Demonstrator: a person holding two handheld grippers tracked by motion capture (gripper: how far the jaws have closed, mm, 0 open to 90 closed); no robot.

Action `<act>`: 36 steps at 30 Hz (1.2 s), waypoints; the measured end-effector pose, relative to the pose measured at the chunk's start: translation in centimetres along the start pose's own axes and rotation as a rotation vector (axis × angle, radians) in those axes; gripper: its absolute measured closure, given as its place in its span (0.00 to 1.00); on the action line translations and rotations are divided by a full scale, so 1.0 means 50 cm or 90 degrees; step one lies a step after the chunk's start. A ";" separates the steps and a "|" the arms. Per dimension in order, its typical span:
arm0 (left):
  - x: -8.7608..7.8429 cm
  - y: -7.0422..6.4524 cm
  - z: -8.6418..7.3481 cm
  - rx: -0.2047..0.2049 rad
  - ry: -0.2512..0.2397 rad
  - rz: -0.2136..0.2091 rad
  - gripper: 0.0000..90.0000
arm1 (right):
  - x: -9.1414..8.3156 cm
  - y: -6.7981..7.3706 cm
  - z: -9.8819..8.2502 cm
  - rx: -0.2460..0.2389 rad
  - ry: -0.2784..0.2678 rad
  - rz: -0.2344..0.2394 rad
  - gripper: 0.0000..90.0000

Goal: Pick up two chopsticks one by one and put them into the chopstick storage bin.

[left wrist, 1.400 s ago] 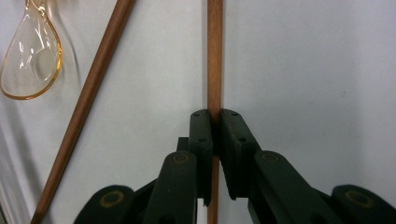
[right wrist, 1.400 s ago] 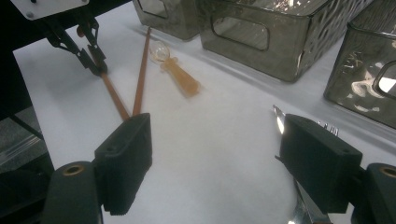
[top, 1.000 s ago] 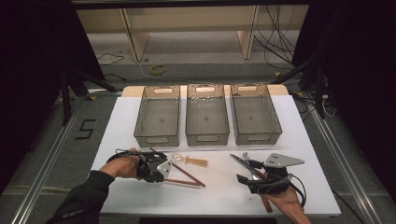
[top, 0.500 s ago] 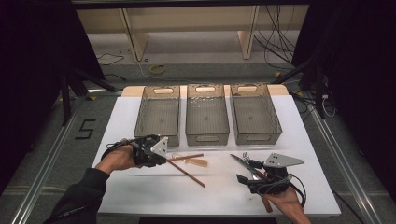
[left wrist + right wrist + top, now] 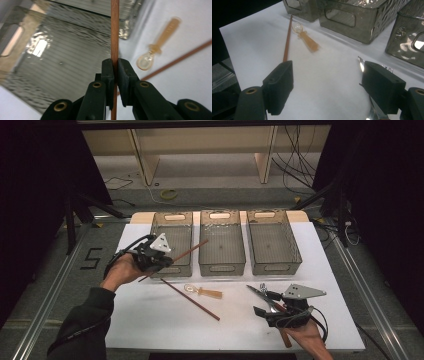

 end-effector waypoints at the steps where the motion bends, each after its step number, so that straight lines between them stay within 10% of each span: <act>1: -0.003 0.007 0.004 -0.010 -0.004 0.001 0.92 | 0.000 0.000 0.000 0.000 0.000 0.000 0.29; 20: -0.006 0.120 0.082 -0.103 -0.071 0.079 0.92 | 0.000 0.000 0.000 -0.001 0.000 0.003 0.29; 36: 0.052 0.163 0.062 -0.204 -0.088 0.076 0.92 | 0.000 0.002 0.000 -0.003 -0.001 0.005 0.29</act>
Point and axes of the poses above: each handheld gripper's, and its own axes: x roughly forward along the jaws, z roughly out of its top, y roughly to its left, the point moved 8 cm from there along x, roughly forward along the jaws, and after that the axes turned 9 degrees about -x, right-handed, at the moved point
